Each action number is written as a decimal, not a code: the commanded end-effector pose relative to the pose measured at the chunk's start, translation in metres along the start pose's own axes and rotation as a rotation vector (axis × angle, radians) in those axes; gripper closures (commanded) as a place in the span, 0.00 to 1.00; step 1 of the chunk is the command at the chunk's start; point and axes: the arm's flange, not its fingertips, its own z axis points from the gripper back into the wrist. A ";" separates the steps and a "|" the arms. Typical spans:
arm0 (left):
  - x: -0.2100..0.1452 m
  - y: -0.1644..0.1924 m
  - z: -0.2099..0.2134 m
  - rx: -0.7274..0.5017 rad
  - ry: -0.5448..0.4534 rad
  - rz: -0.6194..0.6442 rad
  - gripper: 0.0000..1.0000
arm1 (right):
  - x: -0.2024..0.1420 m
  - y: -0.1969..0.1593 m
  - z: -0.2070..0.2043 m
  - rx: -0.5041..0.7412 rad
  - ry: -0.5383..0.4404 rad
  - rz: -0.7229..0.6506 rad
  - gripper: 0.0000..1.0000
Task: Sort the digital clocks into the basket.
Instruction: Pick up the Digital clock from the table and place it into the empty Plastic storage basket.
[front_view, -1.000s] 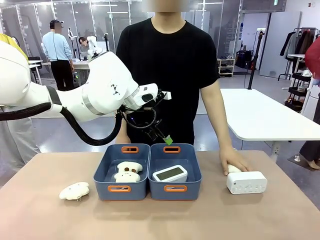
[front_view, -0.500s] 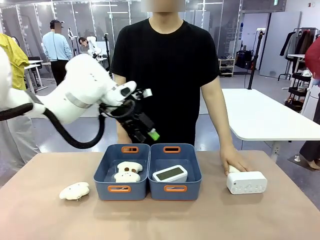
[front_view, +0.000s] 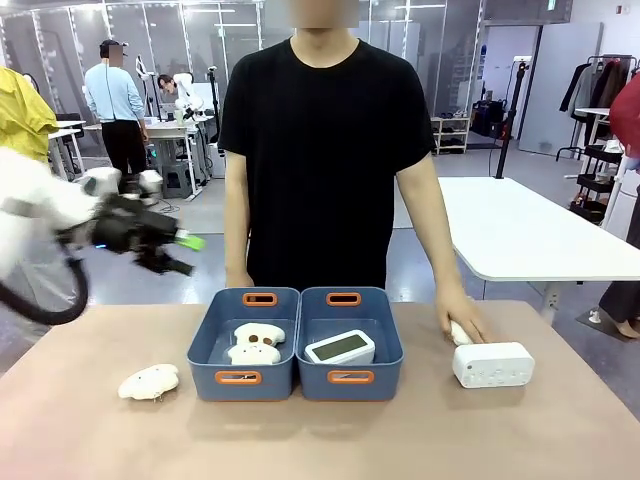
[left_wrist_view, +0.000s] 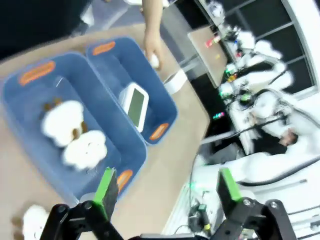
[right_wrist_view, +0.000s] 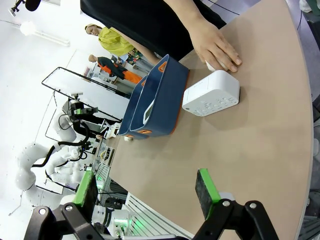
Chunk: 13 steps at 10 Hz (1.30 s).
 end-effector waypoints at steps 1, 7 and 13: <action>-0.040 0.031 0.057 -0.065 -0.085 0.078 0.00 | 0.000 0.001 0.001 0.010 0.000 0.009 0.00; -0.172 0.078 0.213 -0.074 -0.450 0.141 0.00 | 0.000 0.001 0.001 0.010 0.000 0.009 0.00; -0.171 0.087 0.222 -0.060 -0.393 0.177 0.00 | 0.000 0.000 0.000 0.000 0.000 0.000 0.00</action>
